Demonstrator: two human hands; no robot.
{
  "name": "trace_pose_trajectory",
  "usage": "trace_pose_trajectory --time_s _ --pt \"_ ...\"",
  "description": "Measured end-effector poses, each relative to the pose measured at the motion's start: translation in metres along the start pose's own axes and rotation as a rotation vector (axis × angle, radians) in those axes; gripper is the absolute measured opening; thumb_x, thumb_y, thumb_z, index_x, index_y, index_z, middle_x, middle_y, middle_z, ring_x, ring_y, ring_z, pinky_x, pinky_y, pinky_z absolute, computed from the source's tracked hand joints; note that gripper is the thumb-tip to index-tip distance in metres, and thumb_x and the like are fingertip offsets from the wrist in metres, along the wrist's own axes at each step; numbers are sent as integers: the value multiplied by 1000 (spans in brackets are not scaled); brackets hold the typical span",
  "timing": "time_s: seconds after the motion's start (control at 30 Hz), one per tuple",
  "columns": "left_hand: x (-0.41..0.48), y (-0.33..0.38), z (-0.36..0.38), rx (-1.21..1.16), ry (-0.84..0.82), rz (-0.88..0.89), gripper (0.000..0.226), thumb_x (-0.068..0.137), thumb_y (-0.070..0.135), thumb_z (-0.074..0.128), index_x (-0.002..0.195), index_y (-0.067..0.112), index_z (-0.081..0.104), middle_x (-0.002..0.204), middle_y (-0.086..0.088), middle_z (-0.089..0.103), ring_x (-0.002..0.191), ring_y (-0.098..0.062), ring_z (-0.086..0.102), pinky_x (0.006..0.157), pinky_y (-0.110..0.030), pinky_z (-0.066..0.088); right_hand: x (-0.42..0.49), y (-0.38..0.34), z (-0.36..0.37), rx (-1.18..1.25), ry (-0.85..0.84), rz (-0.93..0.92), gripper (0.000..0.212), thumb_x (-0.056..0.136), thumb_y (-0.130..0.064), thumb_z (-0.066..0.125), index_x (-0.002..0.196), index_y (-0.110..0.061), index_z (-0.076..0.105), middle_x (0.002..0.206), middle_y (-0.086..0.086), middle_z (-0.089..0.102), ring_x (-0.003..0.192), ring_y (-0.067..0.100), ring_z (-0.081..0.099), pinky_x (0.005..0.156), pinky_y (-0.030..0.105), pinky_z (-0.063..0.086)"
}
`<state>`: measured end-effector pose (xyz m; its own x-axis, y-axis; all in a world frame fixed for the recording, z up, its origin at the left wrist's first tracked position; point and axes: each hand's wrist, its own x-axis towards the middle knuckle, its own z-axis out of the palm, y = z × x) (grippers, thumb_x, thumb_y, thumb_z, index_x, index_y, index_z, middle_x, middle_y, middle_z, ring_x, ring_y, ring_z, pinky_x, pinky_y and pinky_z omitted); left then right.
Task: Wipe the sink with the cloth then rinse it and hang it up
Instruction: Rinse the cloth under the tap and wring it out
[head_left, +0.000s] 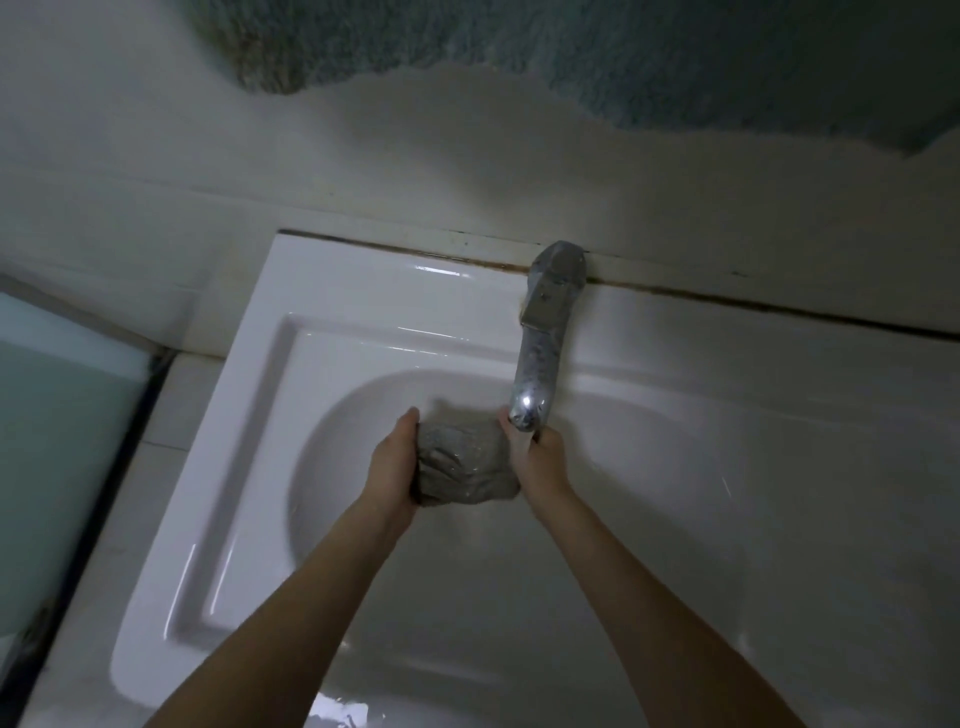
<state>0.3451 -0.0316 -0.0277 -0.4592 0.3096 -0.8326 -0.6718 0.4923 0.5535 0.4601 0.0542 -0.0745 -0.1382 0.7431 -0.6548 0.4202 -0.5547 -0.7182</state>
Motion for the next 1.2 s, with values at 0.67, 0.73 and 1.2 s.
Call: trace_pose_trajectory --time_s 0.67,0.73,1.2 --pt "10 -19 18 -16 -15 -55 45 95 50 48 104 10 68 103 -15 72 93 -33 70 87 -51 56 -32 4 -41 -33 64 -185 37 89 -26 66 64 -3 51 60 10 52 56 13 47 53 28 41" --pt "15 -18 2 -52 35 -44 50 95 51 47 110 9 69 103 -15 73 93 -34 69 86 -52 56 -46 3 -14 7 13 -220 37 85 -31 68 67 -3 52 62 8 52 58 14 50 58 30 44" --pt "-12 -19 55 70 -79 1 42 96 43 46 91 11 72 90 -16 73 82 -32 70 69 -39 58 -30 -5 -35 -91 278 -177 45 91 -23 61 51 -20 40 50 -5 44 48 10 41 57 30 38"
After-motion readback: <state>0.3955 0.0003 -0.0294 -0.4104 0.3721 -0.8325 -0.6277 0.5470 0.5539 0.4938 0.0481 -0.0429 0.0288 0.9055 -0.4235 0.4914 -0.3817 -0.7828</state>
